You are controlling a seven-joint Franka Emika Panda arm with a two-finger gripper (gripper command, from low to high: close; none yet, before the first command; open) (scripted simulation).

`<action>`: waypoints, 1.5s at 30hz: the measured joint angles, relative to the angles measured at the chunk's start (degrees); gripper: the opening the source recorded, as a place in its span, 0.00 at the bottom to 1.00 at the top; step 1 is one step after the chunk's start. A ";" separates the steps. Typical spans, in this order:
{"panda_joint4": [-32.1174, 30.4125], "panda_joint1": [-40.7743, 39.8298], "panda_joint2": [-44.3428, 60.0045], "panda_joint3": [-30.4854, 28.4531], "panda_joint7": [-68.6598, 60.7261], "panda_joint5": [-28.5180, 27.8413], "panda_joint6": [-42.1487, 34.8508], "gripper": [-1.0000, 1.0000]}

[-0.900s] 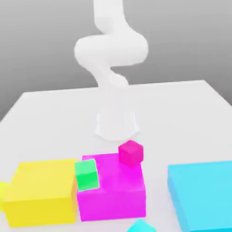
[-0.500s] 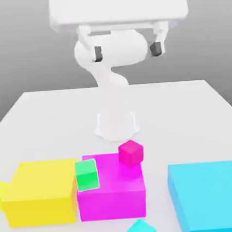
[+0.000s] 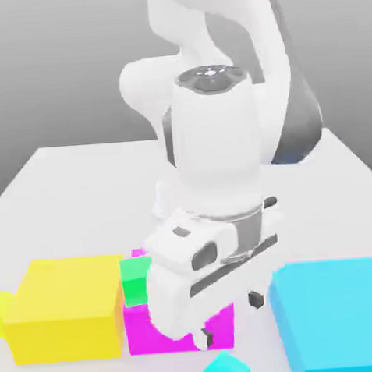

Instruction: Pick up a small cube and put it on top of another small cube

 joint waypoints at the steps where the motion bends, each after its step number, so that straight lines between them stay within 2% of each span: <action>1: 0.06 -0.07 2.02 0.12 -0.71 -0.27 1.07 0.50; 5: 1.48 -1.25 10.33 1.61 -2.20 0.57 7.12 0.50; 6: 1.77 -1.50 11.80 1.92 -2.41 0.82 8.26 0.00; 13: 1.77 -1.52 11.84 1.94 -2.39 0.77 8.20 0.00; 18: -0.39 -0.53 2.78 0.65 -0.66 -0.59 1.28 0.00; 26: -9.30 0.22 -13.31 0.89 12.63 3.11 -6.29 0.00; 33: -17.48 -1.57 -27.84 3.02 28.32 1.79 -12.35 0.00; 43: -29.16 -8.44 -48.37 10.33 51.21 -0.80 -20.83 0.00; 45: -30.81 -9.12 -47.43 11.15 52.76 -0.84 -18.21 0.00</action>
